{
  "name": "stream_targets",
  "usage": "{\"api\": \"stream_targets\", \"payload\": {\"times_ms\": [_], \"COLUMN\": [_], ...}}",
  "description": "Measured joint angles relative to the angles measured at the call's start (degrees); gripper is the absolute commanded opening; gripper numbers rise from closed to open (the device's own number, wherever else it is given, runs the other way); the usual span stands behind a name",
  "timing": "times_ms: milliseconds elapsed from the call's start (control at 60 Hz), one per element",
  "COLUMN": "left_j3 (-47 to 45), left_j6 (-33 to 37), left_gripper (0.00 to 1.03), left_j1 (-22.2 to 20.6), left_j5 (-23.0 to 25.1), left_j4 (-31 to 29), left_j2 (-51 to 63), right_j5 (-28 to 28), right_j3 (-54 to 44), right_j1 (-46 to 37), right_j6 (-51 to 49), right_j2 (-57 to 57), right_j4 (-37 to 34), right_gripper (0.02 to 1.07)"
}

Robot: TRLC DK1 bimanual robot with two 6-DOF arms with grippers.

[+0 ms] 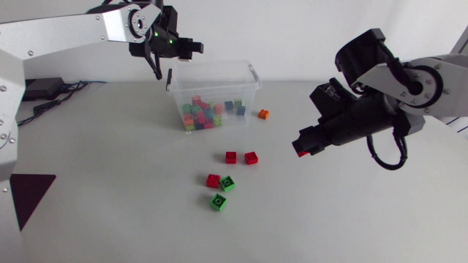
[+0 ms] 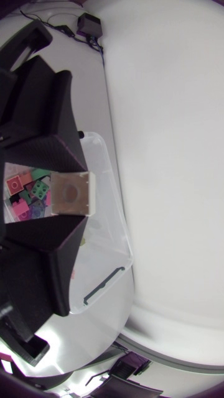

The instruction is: Place the duplo bricks in the container

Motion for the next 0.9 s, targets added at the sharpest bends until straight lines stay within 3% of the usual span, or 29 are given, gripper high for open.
{"api": "stream_targets", "payload": {"times_ms": [83,200,250,483,900], "left_j3": [3.34,6.29,6.29,3.80,-15.65], "left_j6": [0.00,0.02,0.02,0.02,0.33], "left_gripper": [0.52,0.90,0.99,0.99,0.99], "left_j1": [-0.04,-0.04,-0.04,-0.22,-2.54], "left_j5": [-0.46,-0.63,-0.63,-0.63,-0.63], "left_j4": [-2.58,-4.42,-4.87,-5.53,-3.34], "left_j2": [1.57,3.89,4.26,3.04,-14.64], "right_j5": [0.00,0.00,0.00,0.02,0.04], "right_j3": [0.00,0.00,0.00,0.90,9.51], "right_j1": [0.04,0.04,0.04,0.79,2.03], "right_j6": [-0.02,-0.02,-0.02,-0.02,0.20], "right_j2": [0.37,0.46,0.46,0.46,3.32], "right_j4": [0.00,0.00,0.00,0.00,0.37], "right_gripper": [0.27,0.27,0.27,0.27,0.27]}}
